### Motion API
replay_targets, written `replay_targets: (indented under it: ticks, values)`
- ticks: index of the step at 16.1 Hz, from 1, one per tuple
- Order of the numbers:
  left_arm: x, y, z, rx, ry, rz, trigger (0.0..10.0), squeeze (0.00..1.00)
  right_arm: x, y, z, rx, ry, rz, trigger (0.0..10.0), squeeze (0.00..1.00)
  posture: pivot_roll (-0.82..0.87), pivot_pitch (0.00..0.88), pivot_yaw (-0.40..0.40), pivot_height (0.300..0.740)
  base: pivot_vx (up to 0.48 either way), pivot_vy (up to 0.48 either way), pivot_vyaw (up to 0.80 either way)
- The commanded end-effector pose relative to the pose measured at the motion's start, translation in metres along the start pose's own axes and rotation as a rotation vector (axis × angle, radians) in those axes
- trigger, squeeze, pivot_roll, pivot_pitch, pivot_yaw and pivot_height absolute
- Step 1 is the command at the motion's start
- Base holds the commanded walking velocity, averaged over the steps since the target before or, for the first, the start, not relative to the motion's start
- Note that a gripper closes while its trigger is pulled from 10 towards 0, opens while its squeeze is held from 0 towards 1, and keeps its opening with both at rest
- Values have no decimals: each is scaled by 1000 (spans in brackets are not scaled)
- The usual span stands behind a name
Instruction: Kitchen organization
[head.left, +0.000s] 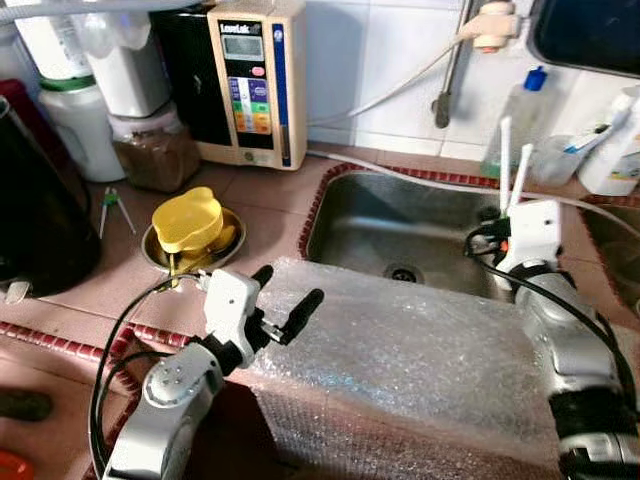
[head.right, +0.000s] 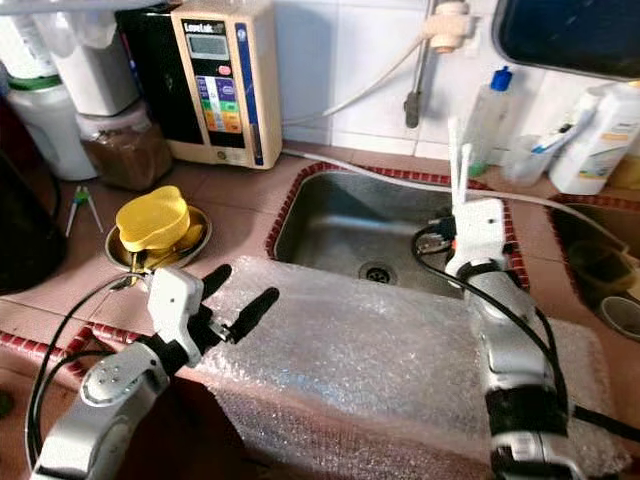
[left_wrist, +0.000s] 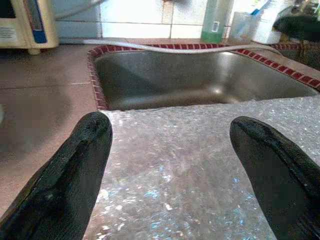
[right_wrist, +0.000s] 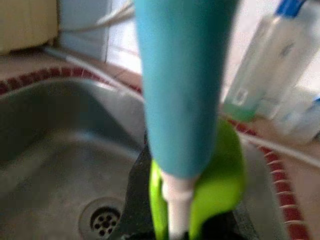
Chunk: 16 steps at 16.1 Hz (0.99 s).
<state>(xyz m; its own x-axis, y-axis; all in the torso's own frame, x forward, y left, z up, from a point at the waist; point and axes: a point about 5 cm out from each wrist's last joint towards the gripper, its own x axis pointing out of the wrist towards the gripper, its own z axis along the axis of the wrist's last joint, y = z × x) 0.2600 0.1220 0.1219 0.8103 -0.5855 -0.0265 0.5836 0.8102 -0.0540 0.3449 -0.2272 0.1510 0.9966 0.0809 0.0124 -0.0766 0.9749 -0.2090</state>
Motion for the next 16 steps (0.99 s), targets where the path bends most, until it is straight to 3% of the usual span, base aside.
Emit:
replay_targets:
  ticks: [1,3,4,8,15,16]
  values:
    - [1,0,9,6,-19,-12,10000,0,5,0,-4,54,27,13,10000,0,212,73,25,740,0,0,0]
    - [3,0,14,22,-24,-20,10000,0,11,6,-8,101,49,41,10000,16,242,62,35,740,0,0,0]
    - [4,2,18,25,-28,-20,10000,0,14,9,-8,127,48,54,10000,1000,251,56,44,740,0,0,0]
    - [2,2,19,17,-4,-32,10000,0,22,16,-14,217,79,117,10000,1000,255,41,47,740,0,0,0]
    - [5,-6,14,-20,16,-50,10000,0,28,10,-13,229,104,144,10000,1000,235,30,29,740,0,0,0]
    - [6,-7,13,-23,15,-51,10000,0,27,9,-14,160,103,147,10000,1000,227,26,27,740,0,0,0]
